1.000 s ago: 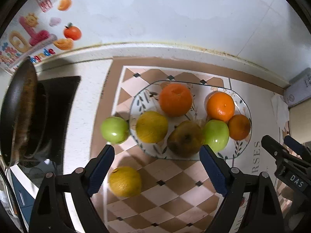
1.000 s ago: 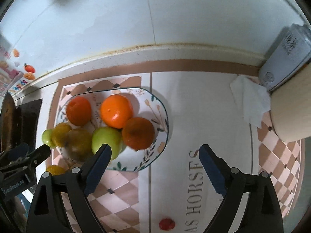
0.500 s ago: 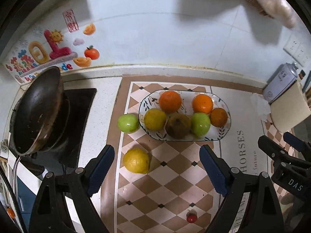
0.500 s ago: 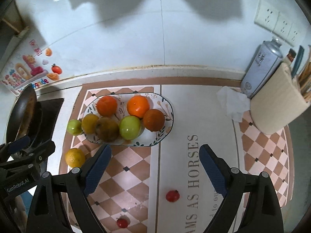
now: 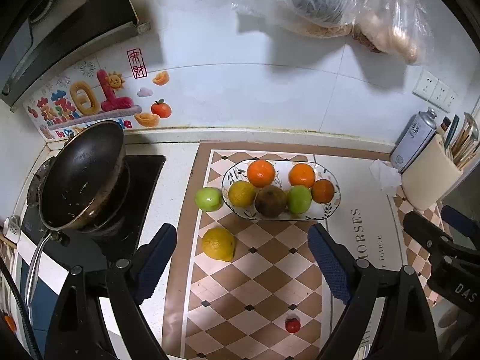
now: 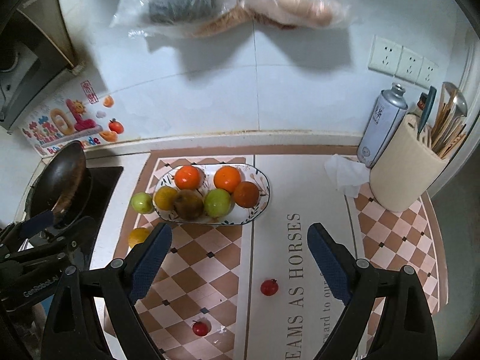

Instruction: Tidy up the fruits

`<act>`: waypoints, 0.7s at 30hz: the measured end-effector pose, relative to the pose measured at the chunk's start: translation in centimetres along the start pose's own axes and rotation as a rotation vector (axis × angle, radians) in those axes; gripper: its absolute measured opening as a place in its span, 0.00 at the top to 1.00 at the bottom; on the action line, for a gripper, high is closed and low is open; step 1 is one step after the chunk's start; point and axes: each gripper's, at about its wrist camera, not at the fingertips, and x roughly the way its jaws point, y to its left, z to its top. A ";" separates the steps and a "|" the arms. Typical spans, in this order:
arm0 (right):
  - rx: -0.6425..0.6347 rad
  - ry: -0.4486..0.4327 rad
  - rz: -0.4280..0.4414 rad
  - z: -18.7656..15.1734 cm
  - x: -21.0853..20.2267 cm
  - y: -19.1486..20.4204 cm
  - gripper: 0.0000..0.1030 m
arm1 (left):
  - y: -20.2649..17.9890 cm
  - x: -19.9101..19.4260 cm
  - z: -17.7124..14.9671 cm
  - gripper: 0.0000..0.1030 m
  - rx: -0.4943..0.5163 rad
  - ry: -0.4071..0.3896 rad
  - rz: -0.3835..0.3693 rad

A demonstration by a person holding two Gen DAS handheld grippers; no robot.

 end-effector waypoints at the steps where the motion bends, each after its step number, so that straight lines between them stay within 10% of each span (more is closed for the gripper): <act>1: 0.006 -0.002 0.013 -0.1 -0.4 0.0 0.09 | 0.0 -0.1 0.0 0.13 -0.002 0.001 -0.003; 10: 0.128 0.156 0.081 -2.6 4.6 -2.9 0.09 | 1.7 4.5 -1.9 0.01 -0.021 0.118 0.032; 21: 0.158 0.437 0.343 -5.9 19.3 4.1 0.09 | 11.1 13.1 -6.2 0.01 -0.169 0.304 0.356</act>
